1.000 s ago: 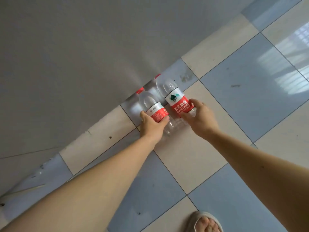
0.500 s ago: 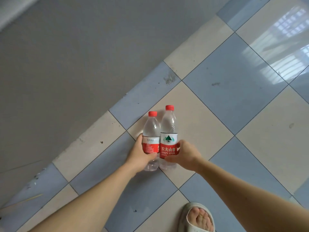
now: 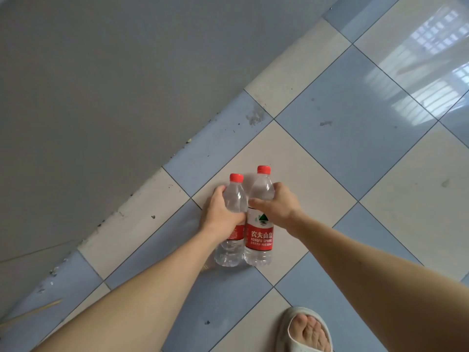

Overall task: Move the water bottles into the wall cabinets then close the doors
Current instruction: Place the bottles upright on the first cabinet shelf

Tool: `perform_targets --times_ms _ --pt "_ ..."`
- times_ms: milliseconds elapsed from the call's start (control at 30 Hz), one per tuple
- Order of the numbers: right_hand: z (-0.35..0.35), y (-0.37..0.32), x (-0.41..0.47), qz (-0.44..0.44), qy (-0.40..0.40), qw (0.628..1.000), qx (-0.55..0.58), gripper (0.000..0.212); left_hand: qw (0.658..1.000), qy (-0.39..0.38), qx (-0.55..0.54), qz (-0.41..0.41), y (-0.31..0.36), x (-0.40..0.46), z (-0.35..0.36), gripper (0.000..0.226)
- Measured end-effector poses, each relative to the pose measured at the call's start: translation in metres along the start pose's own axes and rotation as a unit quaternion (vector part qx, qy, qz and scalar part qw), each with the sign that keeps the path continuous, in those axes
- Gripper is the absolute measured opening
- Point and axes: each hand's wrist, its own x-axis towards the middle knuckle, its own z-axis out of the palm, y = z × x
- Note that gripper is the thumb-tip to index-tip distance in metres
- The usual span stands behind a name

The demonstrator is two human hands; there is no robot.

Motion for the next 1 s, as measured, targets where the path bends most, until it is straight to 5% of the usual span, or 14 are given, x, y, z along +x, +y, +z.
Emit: perform_targets --times_ms 267,500,700,1000 --pt "-0.039 -0.012 -0.051 -0.078 0.077 0.986 0.127 0.064 0.994 0.06 -0.009 0.091 0.023 -0.033 -0.027 0.072" --pt "-0.055 -0.028 -0.082 -0.173 0.163 0.971 0.031 0.058 0.96 0.163 -0.004 0.227 0.037 -0.049 -0.037 0.053" --pt "-0.032 -0.006 -0.086 -0.173 0.192 0.966 -0.006 0.05 0.929 0.198 0.063 0.307 0.01 -0.044 -0.017 0.059" --pt "-0.03 0.022 -0.075 -0.197 0.177 0.964 0.019 0.081 0.95 0.208 0.0 0.231 -0.016 -0.042 -0.002 0.075"
